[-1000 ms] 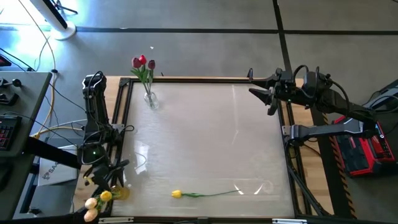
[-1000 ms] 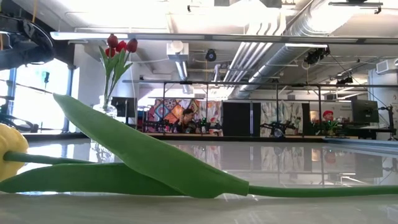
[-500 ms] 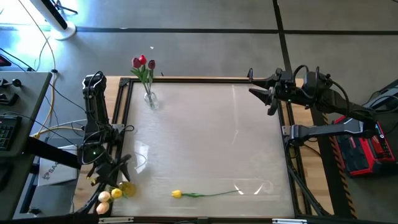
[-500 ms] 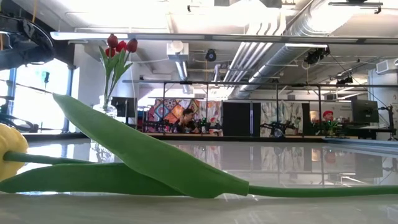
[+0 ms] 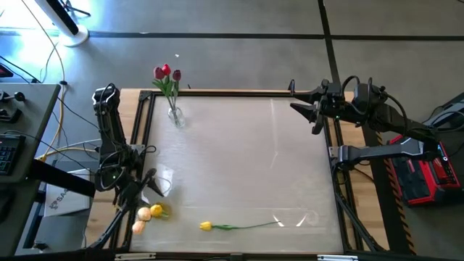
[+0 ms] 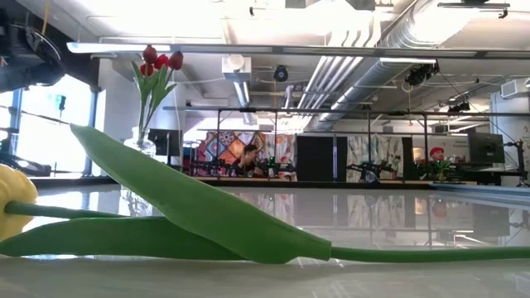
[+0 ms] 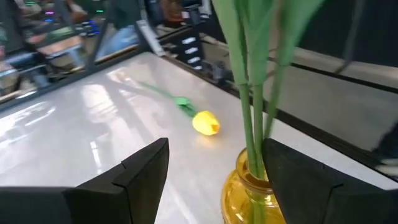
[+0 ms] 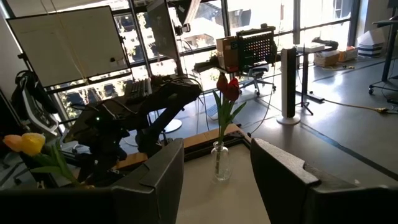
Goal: Sort flowers into vase by color
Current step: Adjust the yellow vase, then put the yellow flower into the yellow vase
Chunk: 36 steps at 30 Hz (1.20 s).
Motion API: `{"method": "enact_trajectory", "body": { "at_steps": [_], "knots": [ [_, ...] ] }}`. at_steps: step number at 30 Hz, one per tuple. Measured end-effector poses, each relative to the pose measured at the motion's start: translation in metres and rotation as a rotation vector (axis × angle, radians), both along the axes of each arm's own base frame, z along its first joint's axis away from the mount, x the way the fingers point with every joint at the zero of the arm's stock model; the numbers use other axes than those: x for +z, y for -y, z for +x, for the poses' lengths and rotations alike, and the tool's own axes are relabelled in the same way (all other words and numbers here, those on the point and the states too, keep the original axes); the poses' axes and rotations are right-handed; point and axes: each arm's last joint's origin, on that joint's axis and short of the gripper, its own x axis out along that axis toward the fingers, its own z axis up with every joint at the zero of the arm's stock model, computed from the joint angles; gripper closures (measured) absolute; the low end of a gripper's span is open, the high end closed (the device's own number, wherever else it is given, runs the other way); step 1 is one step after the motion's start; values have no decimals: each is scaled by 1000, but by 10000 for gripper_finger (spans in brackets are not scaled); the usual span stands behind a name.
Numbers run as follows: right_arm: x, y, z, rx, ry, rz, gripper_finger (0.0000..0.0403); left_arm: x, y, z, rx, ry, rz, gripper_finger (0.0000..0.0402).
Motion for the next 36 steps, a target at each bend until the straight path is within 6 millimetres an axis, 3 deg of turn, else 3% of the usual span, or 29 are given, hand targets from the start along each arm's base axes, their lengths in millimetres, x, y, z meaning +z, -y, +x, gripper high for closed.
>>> {"method": "enact_trajectory", "body": {
  "at_steps": [17,25,36],
  "knots": [
    [0,0,0,0,0,0,229,22,-11,3,80,-43,-96,155],
    [0,0,0,0,0,0,229,51,-29,0,187,-130,-172,161],
    [0,0,0,0,0,0,229,85,-44,13,421,-27,-169,201]
  ]
}}
